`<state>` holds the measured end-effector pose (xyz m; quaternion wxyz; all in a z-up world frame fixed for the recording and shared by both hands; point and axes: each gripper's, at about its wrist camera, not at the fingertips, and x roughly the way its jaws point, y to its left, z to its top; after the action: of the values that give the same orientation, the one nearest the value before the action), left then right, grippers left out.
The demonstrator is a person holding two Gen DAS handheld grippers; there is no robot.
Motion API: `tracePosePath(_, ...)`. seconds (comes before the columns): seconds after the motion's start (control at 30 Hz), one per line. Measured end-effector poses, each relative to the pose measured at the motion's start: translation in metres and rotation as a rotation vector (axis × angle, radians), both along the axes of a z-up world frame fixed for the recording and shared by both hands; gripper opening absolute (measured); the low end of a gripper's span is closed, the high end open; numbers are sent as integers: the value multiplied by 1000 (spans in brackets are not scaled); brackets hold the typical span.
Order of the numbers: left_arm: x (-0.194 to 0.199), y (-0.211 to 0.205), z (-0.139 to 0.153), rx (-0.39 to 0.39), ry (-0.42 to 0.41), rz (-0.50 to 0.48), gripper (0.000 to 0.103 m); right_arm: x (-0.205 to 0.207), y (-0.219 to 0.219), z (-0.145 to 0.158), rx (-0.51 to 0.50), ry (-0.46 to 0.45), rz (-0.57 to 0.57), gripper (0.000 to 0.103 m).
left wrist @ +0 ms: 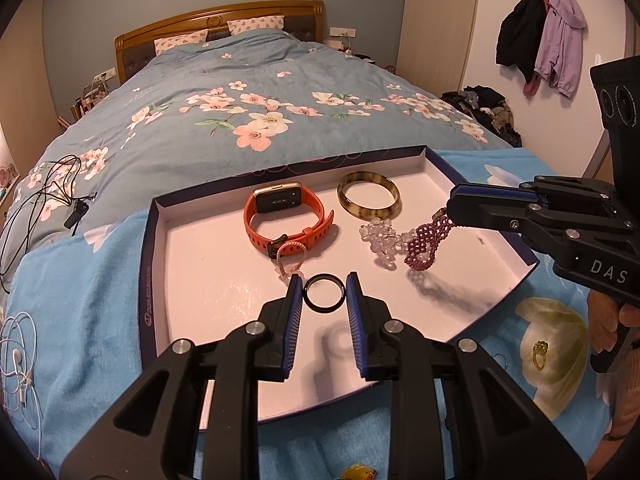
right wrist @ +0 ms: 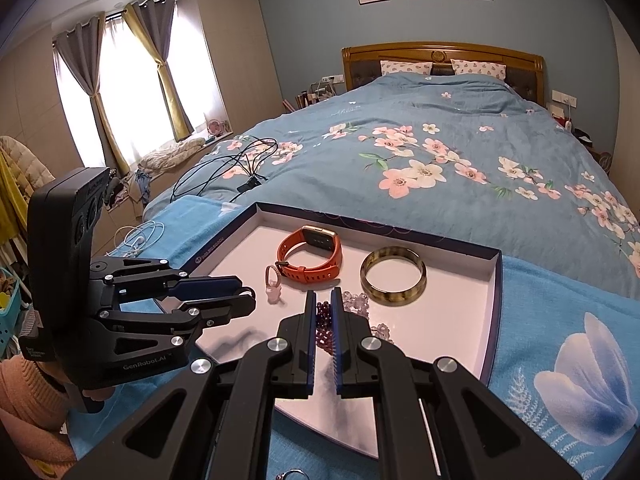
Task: Organize jewelry
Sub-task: 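Open the left tool to drop the black ring in the tray while the right tool releases the purple bracelet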
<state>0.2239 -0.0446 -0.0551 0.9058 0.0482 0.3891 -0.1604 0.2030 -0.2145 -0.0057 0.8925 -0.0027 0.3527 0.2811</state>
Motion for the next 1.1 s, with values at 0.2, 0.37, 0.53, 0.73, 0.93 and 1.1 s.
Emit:
tracePosePath(0.2,7,-1,-5,8,16,5,23,6,1,-3,0,13,3,5)
tracePosePath(0.37,15,-3,-11,18,34,5,22,11,1,-6,-2,26,0,5)
tracePosePath(0.53,23,-7,-15,30,47,3,23,18,-1,-10,-7,38,-21,5)
tracePosePath(0.73,31,-10,-21,42,64,8,22,27,-5,-15,-13,54,-53,6)
tracePosePath(0.93,37,-12,-26,41,81,10,23,36,-10,-23,-22,75,-101,11)
tracePosePath(1.1,37,-12,-27,42,83,17,23,36,-14,-26,-18,85,-112,12)
